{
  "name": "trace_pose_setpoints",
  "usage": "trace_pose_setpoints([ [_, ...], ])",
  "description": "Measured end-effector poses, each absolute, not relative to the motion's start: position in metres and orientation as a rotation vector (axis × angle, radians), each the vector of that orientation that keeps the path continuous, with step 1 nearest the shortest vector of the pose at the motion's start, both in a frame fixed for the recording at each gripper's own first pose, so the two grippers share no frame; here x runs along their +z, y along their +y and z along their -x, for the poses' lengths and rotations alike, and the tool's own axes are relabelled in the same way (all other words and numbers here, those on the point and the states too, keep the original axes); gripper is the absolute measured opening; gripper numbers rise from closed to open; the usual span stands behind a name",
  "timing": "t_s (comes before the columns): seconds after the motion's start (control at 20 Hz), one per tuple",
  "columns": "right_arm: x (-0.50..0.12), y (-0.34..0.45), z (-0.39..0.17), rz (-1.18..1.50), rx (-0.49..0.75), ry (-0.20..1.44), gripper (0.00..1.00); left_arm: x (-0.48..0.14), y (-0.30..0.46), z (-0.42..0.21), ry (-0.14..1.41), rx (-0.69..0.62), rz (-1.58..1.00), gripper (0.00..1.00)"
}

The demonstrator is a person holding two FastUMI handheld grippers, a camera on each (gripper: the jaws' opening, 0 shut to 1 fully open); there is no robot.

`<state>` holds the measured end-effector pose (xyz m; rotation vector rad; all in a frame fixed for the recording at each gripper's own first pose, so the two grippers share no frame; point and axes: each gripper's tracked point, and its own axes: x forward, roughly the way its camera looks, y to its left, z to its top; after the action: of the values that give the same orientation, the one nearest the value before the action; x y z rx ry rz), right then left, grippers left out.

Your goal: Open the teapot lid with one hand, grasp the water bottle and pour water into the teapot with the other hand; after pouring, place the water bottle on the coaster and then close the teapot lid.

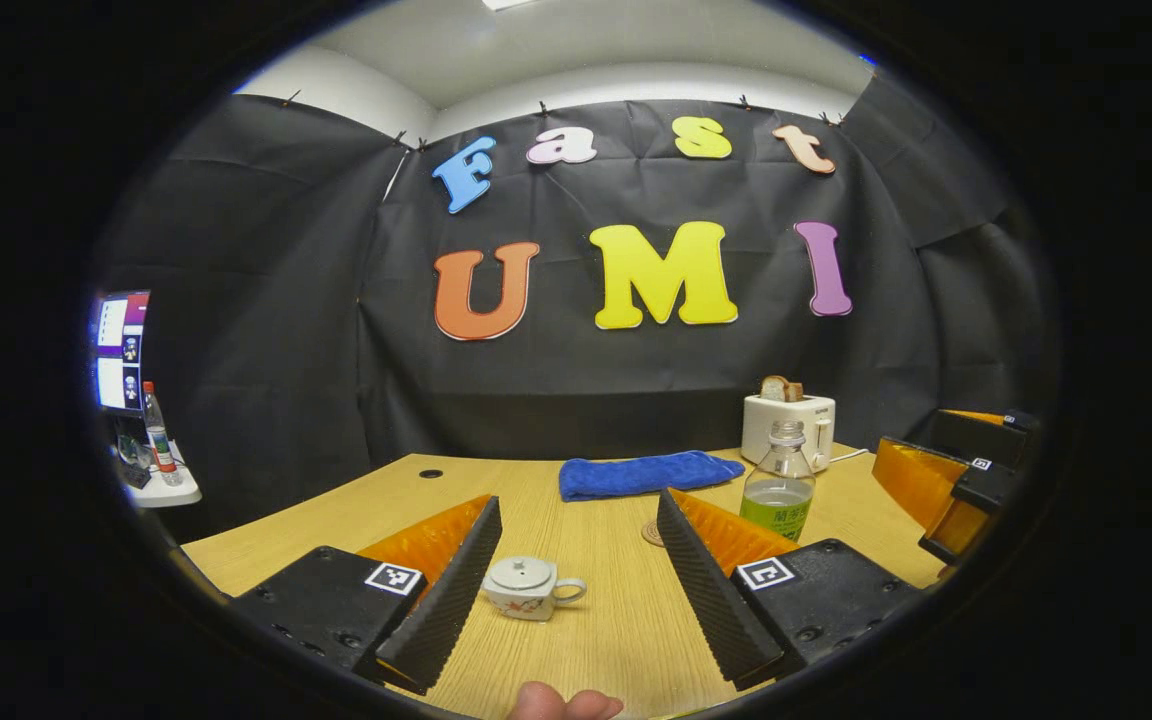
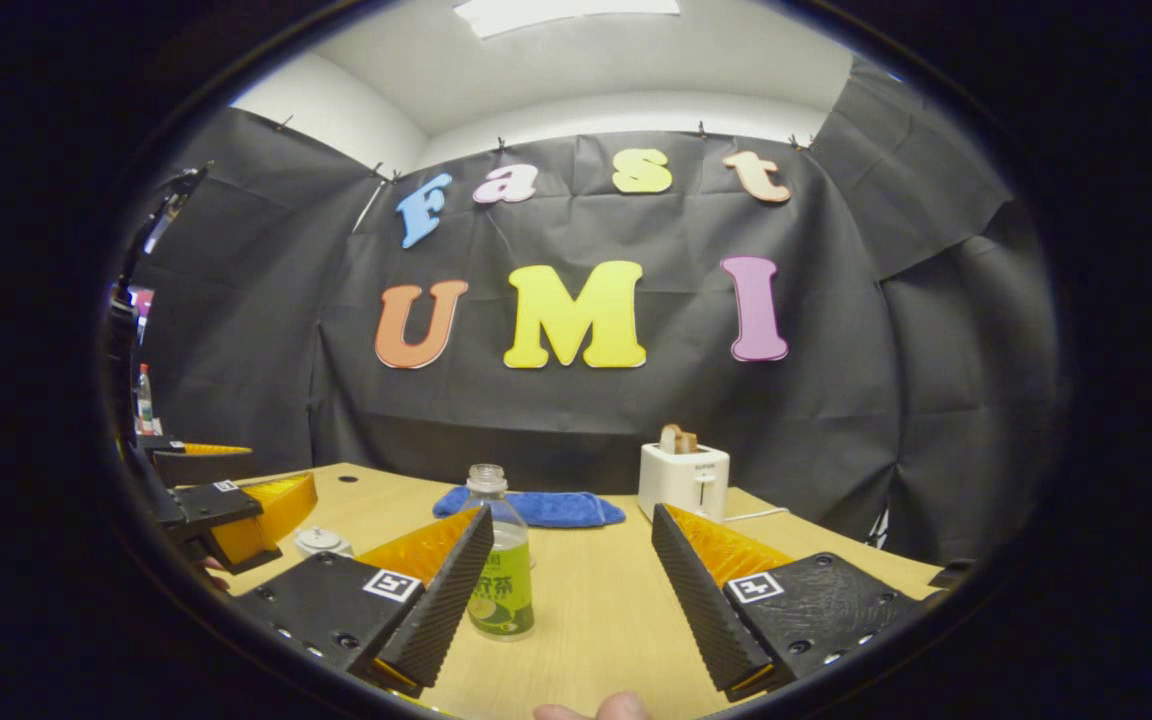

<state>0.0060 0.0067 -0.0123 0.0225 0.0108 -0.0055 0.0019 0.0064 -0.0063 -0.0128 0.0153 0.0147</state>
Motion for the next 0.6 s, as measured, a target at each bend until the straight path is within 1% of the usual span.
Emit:
trace_pose_setpoints([
  [0.05, -0.014, 0.007, -0.007, -0.023, -0.003, 0.016, 0.97, -0.008, 0.007, -0.003, 0.019, 0.013, 0.014, 0.98],
  [0.1, -0.018, 0.007, -0.008, -0.023, -0.001, 0.022, 0.95, -0.012, 0.010, -0.004, 0.026, 0.017, 0.011, 0.98],
  [0.35, -0.035, 0.006, -0.014, -0.022, 0.001, 0.054, 0.95, -0.049, 0.040, -0.012, 0.103, 0.063, 0.012, 0.98],
  [0.4, -0.039, 0.006, -0.015, -0.020, 0.002, 0.064, 0.97, -0.056, 0.043, -0.014, 0.123, 0.063, 0.014, 0.98],
  [0.5, -0.046, 0.003, -0.016, -0.021, 0.001, 0.080, 0.97, -0.070, 0.042, -0.021, 0.156, 0.053, 0.017, 0.98],
  [0.55, -0.049, 0.002, -0.017, -0.023, -0.001, 0.085, 0.95, -0.076, 0.044, -0.025, 0.171, 0.051, 0.017, 0.98],
  [0.6, -0.050, 0.002, -0.018, -0.022, 0.001, 0.090, 0.95, -0.079, 0.043, -0.030, 0.184, 0.046, 0.014, 0.98],
])
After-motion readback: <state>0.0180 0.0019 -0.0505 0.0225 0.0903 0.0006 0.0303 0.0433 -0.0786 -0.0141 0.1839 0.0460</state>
